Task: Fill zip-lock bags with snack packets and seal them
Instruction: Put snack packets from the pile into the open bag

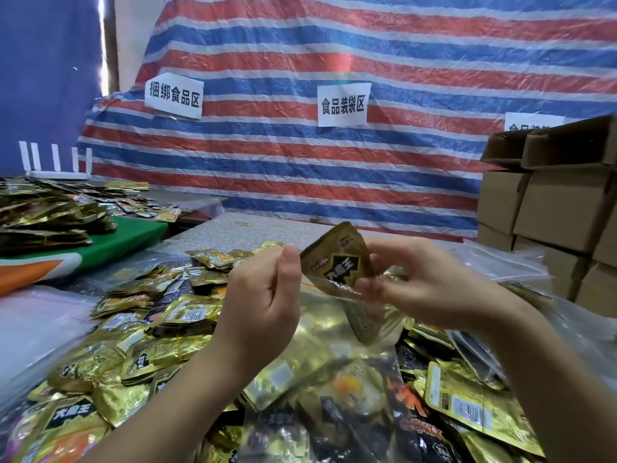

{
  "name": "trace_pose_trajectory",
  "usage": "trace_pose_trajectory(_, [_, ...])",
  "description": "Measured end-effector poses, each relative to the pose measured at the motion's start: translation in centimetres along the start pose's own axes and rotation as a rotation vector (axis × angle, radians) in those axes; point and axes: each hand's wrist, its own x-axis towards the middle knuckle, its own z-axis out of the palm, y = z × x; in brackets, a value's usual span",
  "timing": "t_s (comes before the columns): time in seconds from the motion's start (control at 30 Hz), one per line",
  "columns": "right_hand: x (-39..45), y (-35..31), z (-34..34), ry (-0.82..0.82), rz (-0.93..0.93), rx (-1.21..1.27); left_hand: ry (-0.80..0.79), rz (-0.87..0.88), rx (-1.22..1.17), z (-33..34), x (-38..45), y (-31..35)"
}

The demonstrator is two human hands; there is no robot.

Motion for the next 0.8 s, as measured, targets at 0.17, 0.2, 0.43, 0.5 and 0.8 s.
trace_pose_trajectory(0.17, [-0.3, -0.3, -0.5, -0.08, 0.077, -0.089, -0.033, -0.034, 0.015, -0.1, 0.0, -0.2])
trace_pose_trajectory(0.2, [-0.4, -0.3, -0.5, -0.12, 0.092, -0.068, -0.047, -0.032, 0.027, 0.0, 0.0, -0.2])
trace_pose_trajectory(0.43, [-0.4, -0.4, -0.7, -0.004, 0.076, 0.087, -0.112, -0.364, -0.24, -0.1, 0.2, 0.4])
trace_pose_trajectory(0.5, [-0.4, -0.3, -1.0, 0.043, 0.063, 0.103, -0.178, -0.436, -0.337, -0.1, 0.2, 0.3])
trace_pose_trajectory(0.8, [-0.3, -0.2, -1.4, 0.027, 0.113, -0.014, -0.258, -0.485, -0.385, 0.3, 0.0, -0.6])
